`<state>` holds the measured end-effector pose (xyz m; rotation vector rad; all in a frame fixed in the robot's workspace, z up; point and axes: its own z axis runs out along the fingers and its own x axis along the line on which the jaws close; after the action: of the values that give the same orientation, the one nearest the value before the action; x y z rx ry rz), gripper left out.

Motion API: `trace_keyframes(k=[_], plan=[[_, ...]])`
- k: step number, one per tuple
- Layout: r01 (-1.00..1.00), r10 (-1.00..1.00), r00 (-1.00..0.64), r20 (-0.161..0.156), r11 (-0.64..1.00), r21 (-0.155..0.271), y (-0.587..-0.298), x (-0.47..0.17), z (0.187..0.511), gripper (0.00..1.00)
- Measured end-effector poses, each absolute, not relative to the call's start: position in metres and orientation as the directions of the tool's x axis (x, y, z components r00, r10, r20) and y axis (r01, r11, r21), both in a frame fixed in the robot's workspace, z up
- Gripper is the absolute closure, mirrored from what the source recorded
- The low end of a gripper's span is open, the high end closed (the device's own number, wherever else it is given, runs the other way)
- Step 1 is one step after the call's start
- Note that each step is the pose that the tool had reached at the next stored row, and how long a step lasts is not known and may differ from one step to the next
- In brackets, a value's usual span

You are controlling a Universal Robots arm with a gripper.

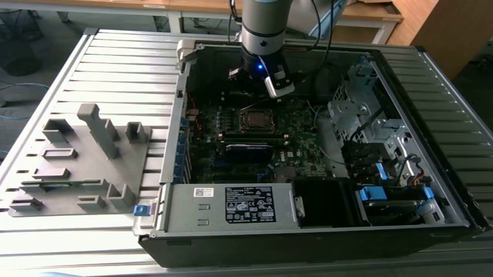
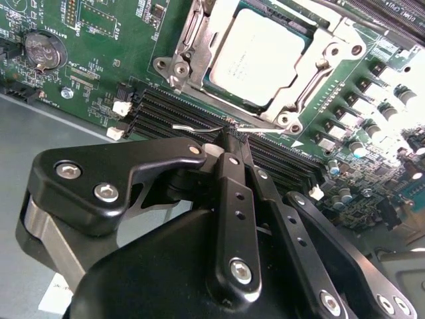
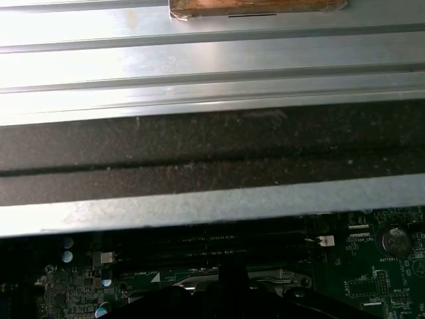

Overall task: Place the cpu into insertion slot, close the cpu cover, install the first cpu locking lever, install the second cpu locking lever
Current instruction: 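Install the first cpu locking lever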

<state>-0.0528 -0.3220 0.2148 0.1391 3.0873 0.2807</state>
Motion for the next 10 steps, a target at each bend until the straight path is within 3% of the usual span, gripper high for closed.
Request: trace_keyframes(k=[10], plan=[[0.086, 0.093, -0.995, -0.030, 0.980, 0.181, -0.3220, -0.0525, 0.2140, 0.89]])
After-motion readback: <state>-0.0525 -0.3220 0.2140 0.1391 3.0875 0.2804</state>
